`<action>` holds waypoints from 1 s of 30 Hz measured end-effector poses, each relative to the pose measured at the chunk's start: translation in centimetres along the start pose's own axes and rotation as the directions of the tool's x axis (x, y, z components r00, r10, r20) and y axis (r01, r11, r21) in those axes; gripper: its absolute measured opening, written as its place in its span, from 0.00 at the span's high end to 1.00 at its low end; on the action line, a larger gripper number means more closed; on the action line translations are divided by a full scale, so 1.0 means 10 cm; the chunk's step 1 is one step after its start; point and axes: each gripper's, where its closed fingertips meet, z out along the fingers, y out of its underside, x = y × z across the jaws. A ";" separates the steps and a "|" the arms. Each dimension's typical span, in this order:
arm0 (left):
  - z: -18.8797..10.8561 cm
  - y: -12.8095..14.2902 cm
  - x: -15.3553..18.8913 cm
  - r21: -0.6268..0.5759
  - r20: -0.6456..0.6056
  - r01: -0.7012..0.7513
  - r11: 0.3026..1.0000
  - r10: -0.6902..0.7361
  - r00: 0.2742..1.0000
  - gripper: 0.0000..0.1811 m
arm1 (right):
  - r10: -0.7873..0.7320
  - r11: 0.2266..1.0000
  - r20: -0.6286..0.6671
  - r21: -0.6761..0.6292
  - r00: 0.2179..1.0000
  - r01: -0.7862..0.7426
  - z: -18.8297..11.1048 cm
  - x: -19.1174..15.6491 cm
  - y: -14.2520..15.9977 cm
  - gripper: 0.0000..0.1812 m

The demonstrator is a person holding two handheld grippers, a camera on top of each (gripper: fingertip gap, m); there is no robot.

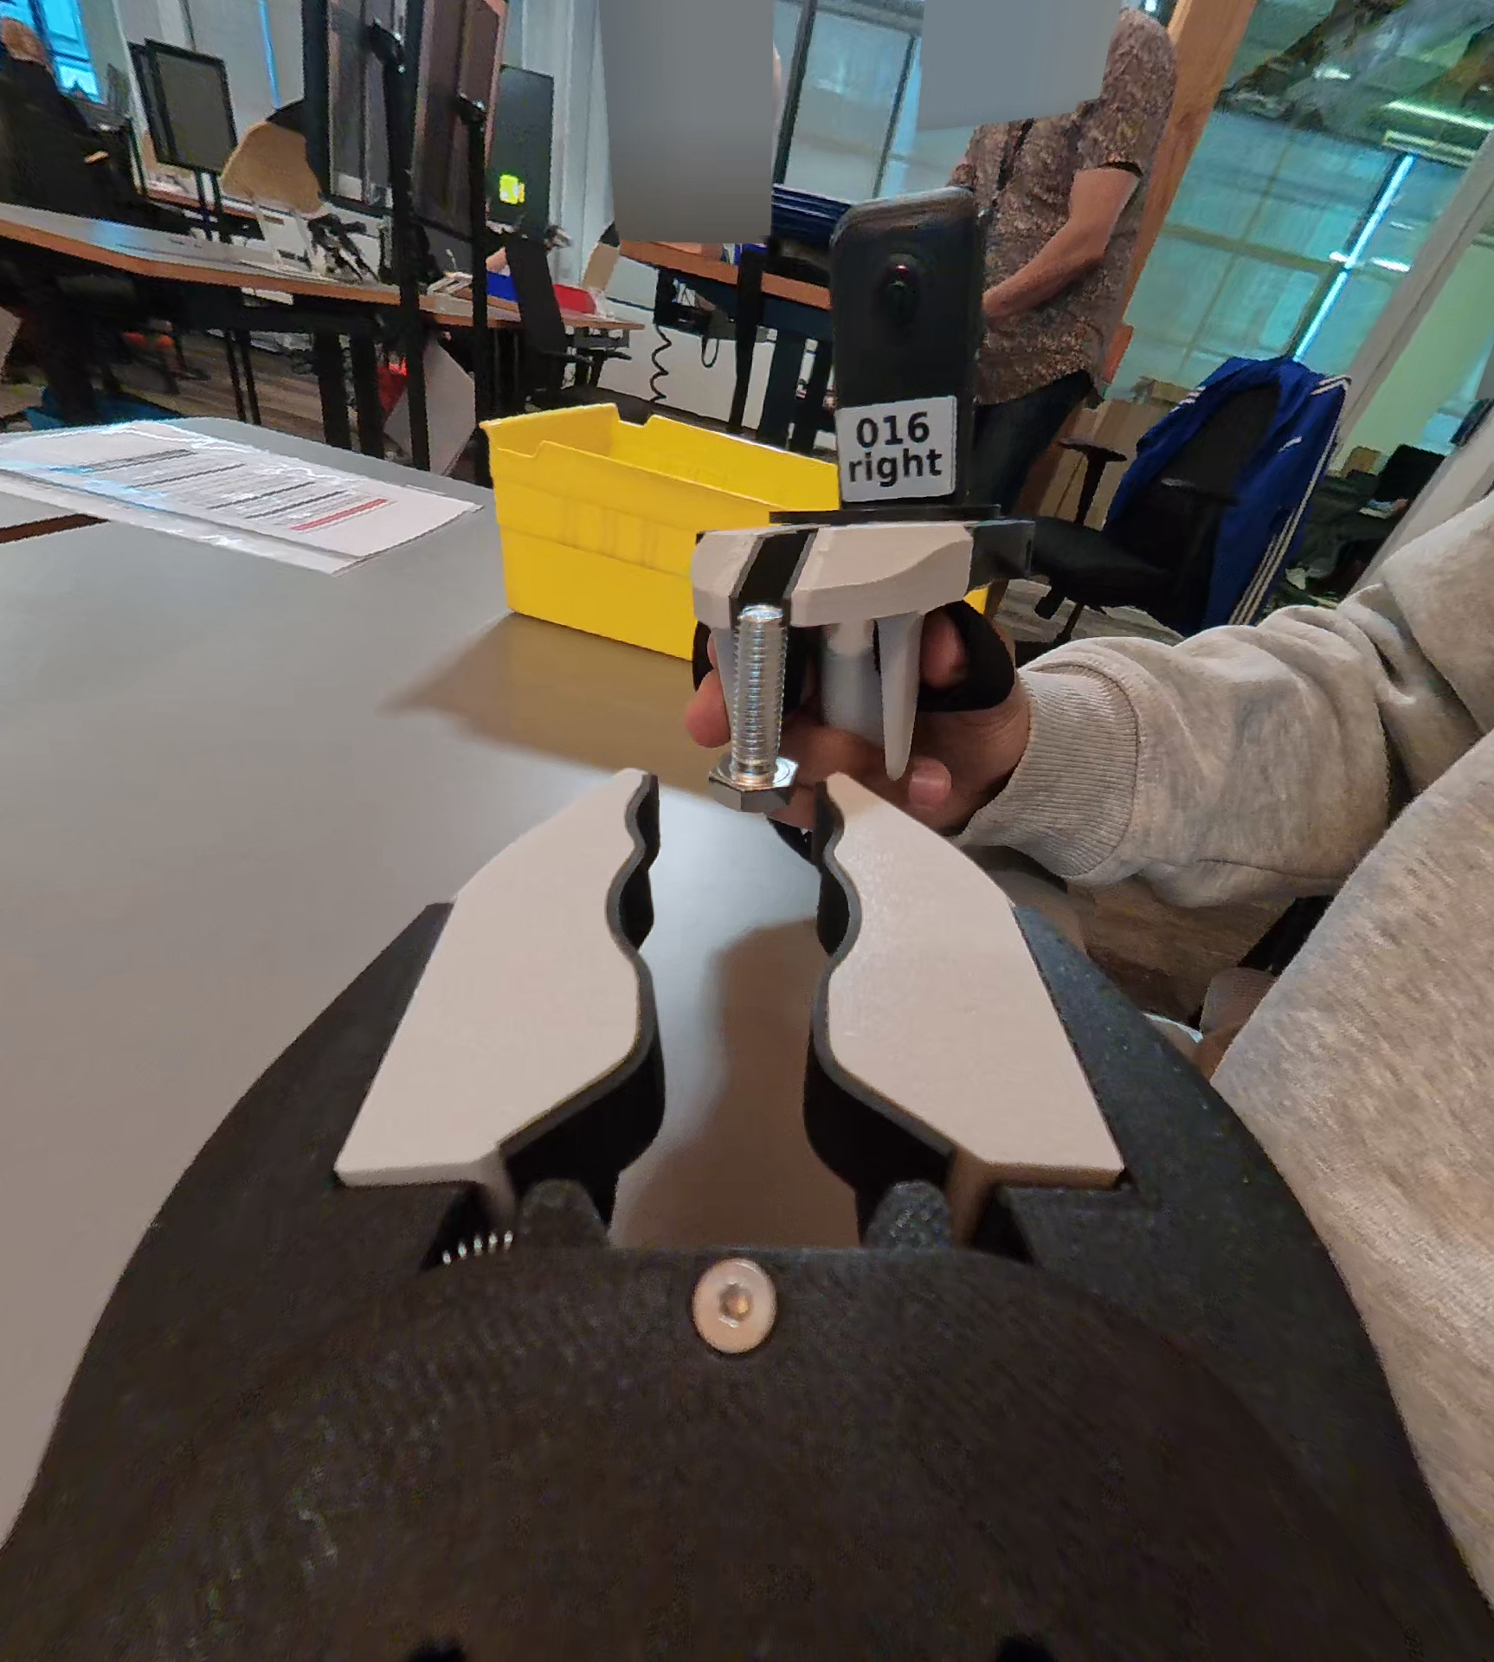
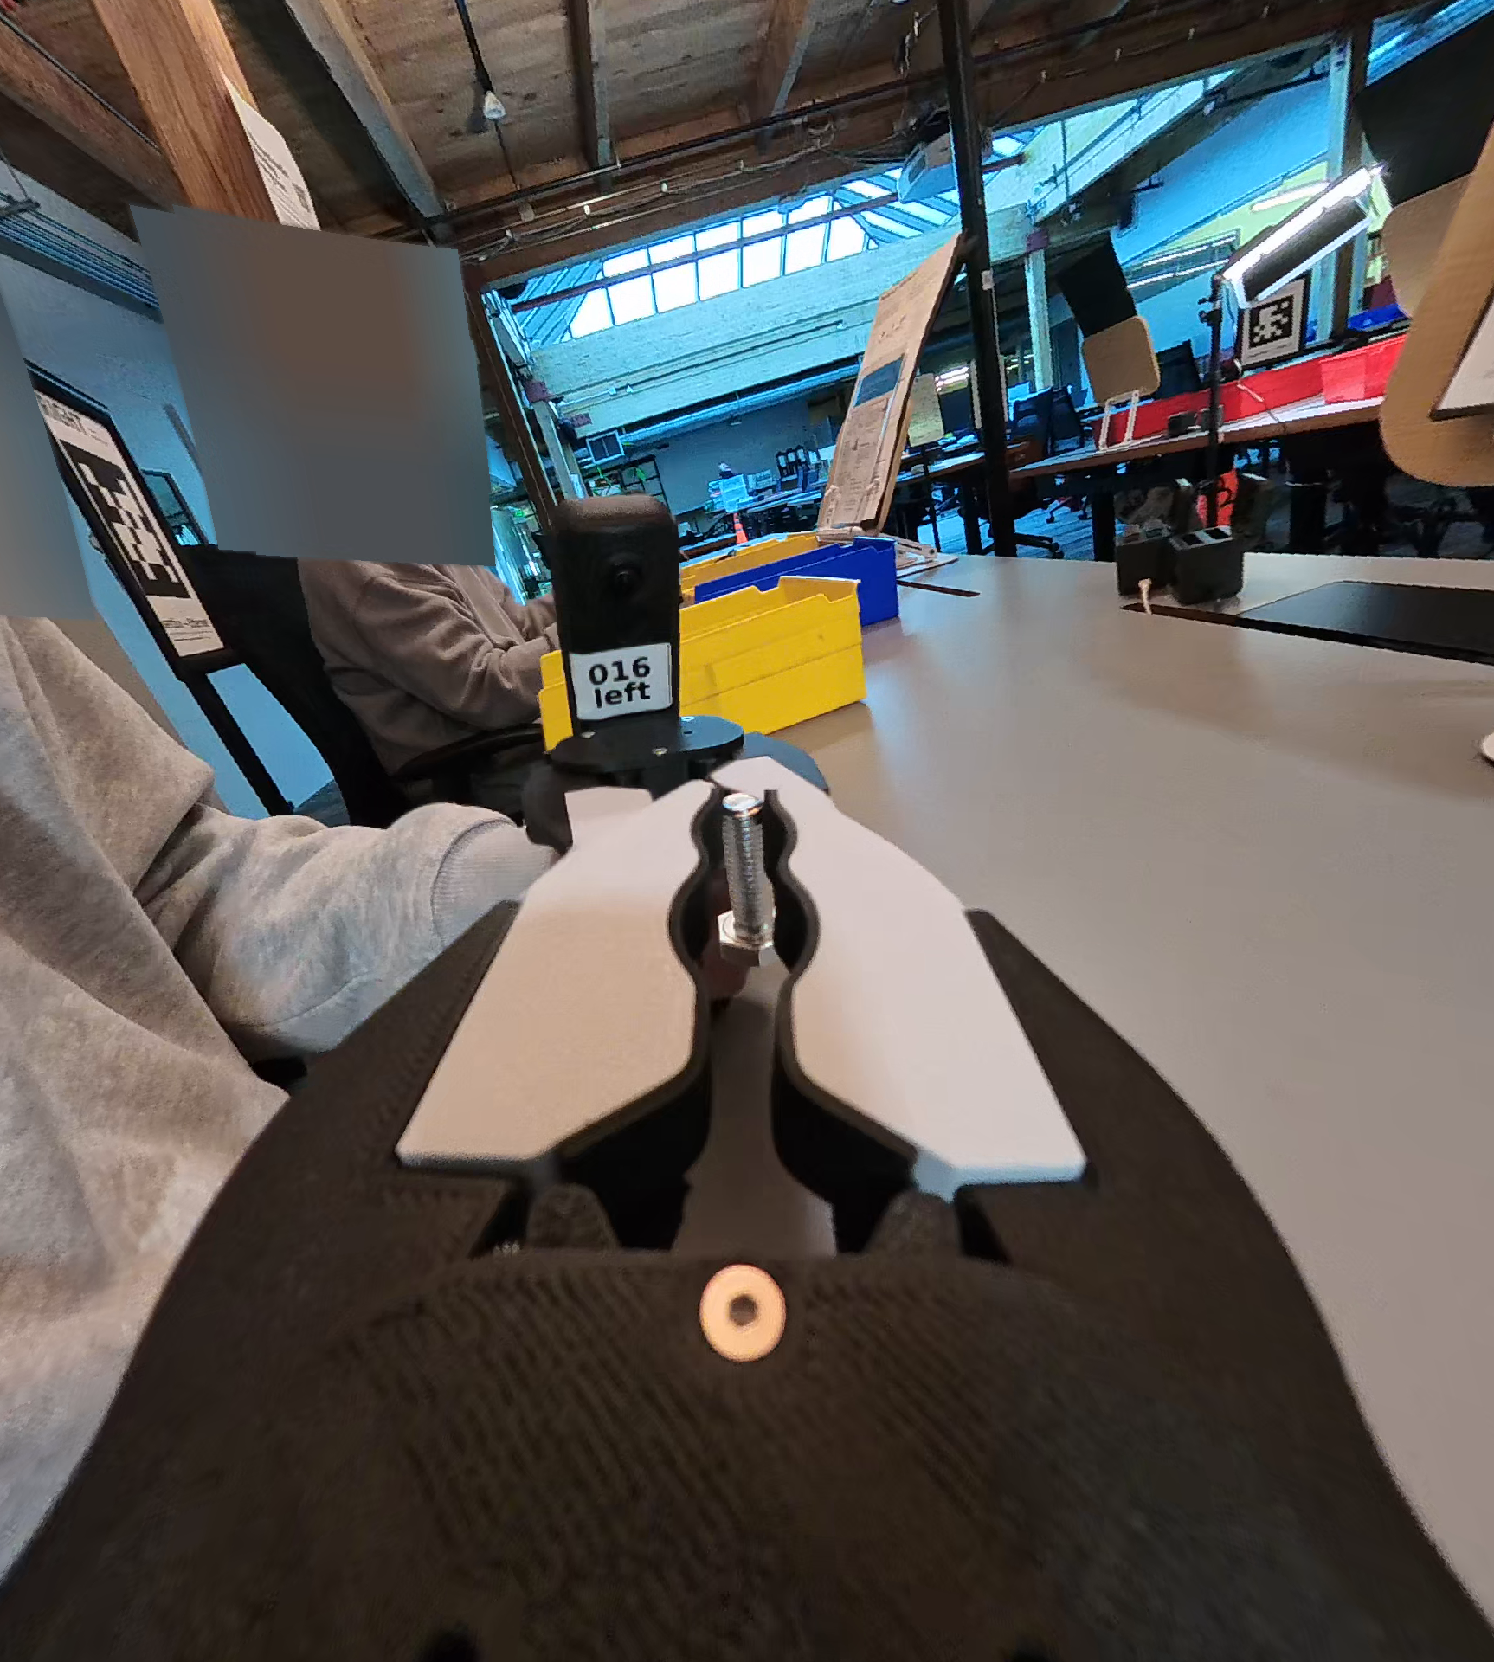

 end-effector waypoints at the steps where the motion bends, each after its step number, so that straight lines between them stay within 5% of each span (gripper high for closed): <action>1: 0.00 0.00 0.02 0.006 -0.009 -0.003 1.000 0.003 1.000 0.82 | 0.001 1.000 0.007 -0.001 1.000 -0.001 0.00 -0.01 0.00 0.95; 30: 0.03 -0.02 0.16 0.031 -0.080 -0.011 0.999 0.014 0.997 0.88 | 0.051 0.999 0.094 -0.012 0.994 -0.050 0.00 -0.11 -0.01 0.95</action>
